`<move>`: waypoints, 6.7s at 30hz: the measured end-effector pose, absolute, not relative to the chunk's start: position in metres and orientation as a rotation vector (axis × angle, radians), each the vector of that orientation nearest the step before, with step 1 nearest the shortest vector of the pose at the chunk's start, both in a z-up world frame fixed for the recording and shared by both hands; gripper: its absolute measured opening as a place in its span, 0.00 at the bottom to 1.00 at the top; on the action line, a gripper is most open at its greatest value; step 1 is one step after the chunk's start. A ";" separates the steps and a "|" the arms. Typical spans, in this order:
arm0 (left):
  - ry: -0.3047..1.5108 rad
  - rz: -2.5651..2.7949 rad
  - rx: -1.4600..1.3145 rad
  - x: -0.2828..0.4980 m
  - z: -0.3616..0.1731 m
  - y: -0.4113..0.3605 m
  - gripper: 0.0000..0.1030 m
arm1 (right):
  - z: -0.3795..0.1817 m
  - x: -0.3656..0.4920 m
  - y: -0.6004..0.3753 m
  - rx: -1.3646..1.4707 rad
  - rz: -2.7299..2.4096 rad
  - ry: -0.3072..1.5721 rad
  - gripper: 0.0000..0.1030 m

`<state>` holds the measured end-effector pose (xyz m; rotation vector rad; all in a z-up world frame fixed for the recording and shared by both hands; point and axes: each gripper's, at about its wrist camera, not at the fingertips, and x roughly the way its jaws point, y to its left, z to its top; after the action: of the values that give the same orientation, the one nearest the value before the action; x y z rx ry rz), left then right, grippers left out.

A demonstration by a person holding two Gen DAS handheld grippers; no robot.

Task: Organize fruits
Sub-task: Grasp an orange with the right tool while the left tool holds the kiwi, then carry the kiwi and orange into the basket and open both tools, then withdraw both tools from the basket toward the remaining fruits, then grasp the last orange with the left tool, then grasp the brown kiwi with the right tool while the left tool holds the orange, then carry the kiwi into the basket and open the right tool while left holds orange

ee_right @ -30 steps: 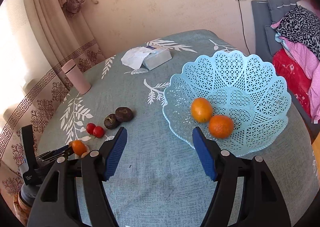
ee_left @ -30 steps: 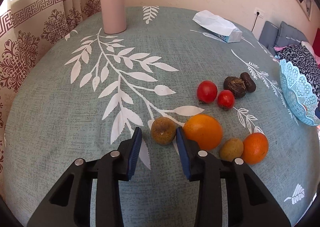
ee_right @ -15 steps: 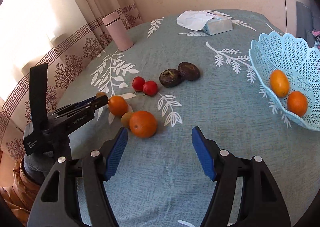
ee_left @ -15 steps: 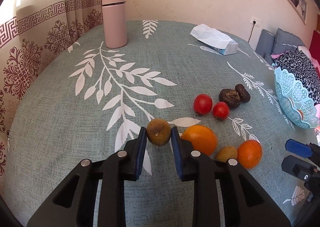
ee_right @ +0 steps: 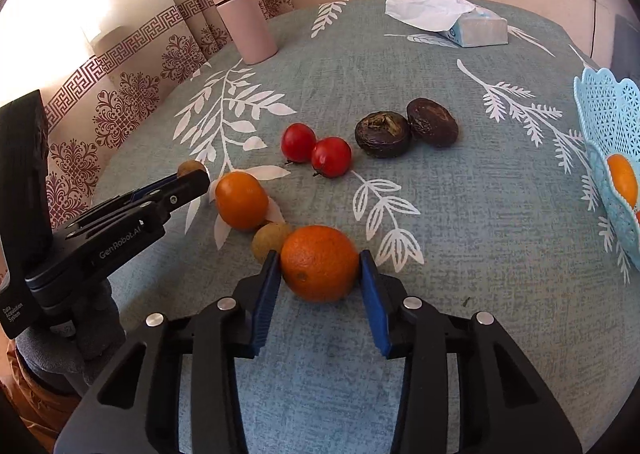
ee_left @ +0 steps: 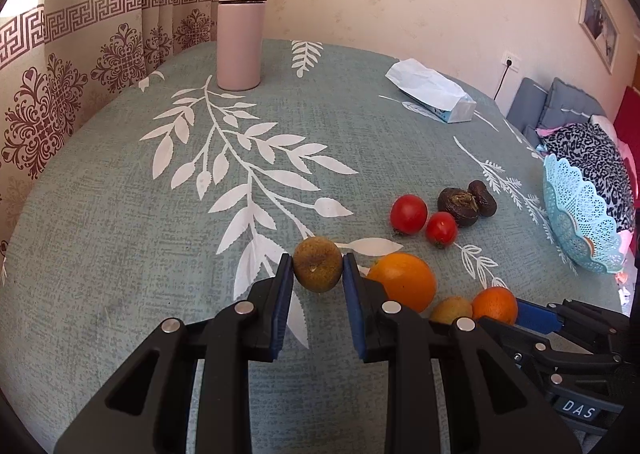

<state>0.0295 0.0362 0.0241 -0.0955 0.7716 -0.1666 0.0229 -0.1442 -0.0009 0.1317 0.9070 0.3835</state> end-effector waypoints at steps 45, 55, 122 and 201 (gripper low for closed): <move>0.696 -0.121 -0.006 0.016 0.052 0.003 0.25 | 0.047 -0.025 -0.372 0.357 -0.208 0.606 0.40; 0.669 -0.229 0.056 0.010 0.071 -0.059 0.25 | 0.049 -0.041 -0.400 0.384 -0.286 0.524 0.44; 0.709 -0.206 0.022 0.031 0.054 -0.047 0.63 | 0.046 -0.044 -0.362 0.344 -0.245 0.500 0.52; 0.683 -0.075 -0.082 0.019 0.034 0.020 0.41 | 0.030 0.013 -0.190 0.194 0.180 0.773 0.29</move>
<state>0.0189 0.0201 0.0344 -0.0817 0.6829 -0.0752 0.0133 -0.1896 0.0300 0.1935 0.7729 0.1804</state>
